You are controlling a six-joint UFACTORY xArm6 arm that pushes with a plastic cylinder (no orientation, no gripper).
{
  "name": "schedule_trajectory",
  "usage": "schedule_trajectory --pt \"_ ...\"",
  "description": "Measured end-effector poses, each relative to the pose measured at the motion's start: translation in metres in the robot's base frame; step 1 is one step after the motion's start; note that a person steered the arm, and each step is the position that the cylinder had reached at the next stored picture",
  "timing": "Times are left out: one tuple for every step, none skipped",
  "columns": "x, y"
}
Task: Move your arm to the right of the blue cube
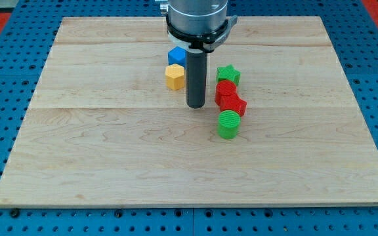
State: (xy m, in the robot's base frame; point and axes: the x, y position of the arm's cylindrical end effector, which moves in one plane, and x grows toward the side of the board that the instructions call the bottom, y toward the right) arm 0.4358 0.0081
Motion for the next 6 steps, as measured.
schedule_trajectory --pt "0.000 0.001" --pt "-0.035 0.001" --pt "-0.064 -0.009" --pt "-0.066 -0.031" --pt "-0.071 -0.095" --pt "-0.086 -0.092"
